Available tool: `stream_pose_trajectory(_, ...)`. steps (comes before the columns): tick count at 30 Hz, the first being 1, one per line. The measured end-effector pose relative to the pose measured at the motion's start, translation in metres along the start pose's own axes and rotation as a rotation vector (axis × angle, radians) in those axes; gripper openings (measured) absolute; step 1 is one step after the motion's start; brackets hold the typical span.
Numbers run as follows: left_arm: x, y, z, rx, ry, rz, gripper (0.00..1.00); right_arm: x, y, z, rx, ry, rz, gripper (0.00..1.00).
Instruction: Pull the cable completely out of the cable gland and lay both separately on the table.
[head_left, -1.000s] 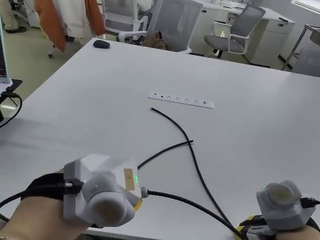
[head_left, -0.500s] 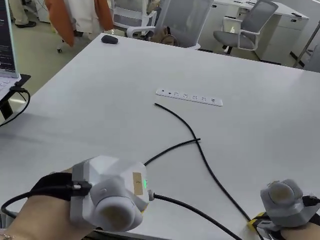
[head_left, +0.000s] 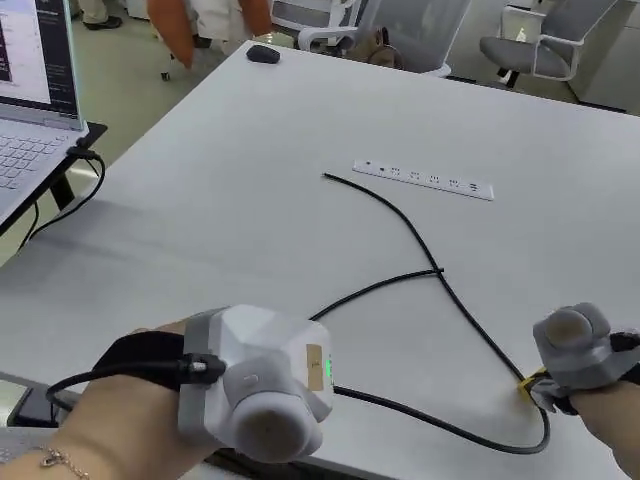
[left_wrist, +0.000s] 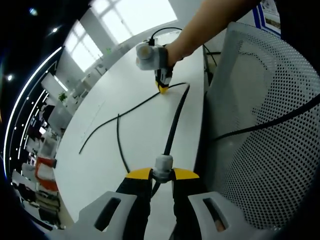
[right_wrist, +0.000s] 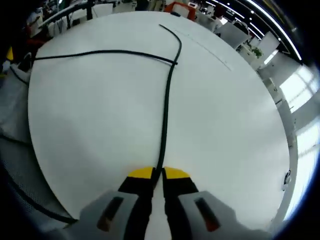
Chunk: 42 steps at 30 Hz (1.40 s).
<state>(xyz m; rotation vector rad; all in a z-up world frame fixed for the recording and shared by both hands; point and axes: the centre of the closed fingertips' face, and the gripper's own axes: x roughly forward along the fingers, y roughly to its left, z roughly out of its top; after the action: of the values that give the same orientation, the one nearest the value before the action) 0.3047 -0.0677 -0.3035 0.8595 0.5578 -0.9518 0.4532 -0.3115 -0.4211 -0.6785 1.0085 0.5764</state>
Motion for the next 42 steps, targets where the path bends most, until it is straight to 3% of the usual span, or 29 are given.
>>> stream_pose_trajectory(3,0.000,-0.002,0.001,0.006,-0.001,-0.007,0.16,0.004,0.002,0.020,-0.055,-0.007,0.007,0.04)
stream_pose_trajectory(6,0.000,-0.006,0.003,0.019,-0.009,-0.024,0.16,0.004,0.002,0.039,-0.059,-0.043,0.014,0.04)
stream_pose_trajectory(8,-0.001,-0.009,0.008,-0.005,-0.036,-0.045,0.16,0.003,0.000,0.053,-0.050,-0.083,0.015,0.03)
stream_pose_trajectory(11,-0.002,-0.006,0.006,0.003,-0.023,-0.029,0.16,0.002,0.003,0.065,-0.060,-0.104,0.035,0.03)
stream_pose_trajectory(15,-0.002,-0.008,0.005,0.013,-0.014,-0.029,0.16,0.001,0.009,0.071,-0.028,-0.128,0.064,0.04)
stream_pose_trajectory(17,-0.002,-0.007,0.004,0.018,-0.011,-0.028,0.16,0.005,0.013,0.062,0.001,-0.118,0.083,0.04)
stream_pose_trajectory(20,-0.001,-0.006,0.003,0.018,-0.006,-0.021,0.16,-0.001,0.011,0.055,-0.004,-0.094,0.060,0.11)
stream_pose_trajectory(27,0.000,-0.008,0.005,0.034,-0.011,-0.029,0.16,-0.048,0.029,0.057,-0.071,-0.153,0.096,0.17)
stream_pose_trajectory(30,0.000,-0.009,0.004,0.047,-0.003,-0.032,0.16,-0.079,0.051,0.062,-0.099,-0.214,0.147,0.18)
stream_pose_trajectory(34,-0.002,-0.004,0.005,0.047,-0.011,-0.023,0.16,-0.104,0.078,0.063,-0.139,-0.250,0.176,0.18)
stream_pose_trajectory(37,-0.001,-0.004,0.005,0.050,-0.013,-0.022,0.16,-0.124,0.104,0.070,-0.105,-0.304,0.237,0.19)
stream_pose_trajectory(40,0.000,-0.004,0.005,0.059,-0.011,-0.019,0.16,-0.143,0.121,0.075,-0.124,-0.334,0.256,0.19)
stream_pose_trajectory(42,-0.001,-0.003,0.005,0.061,-0.011,-0.015,0.16,-0.155,0.135,0.081,-0.076,-0.375,0.299,0.20)
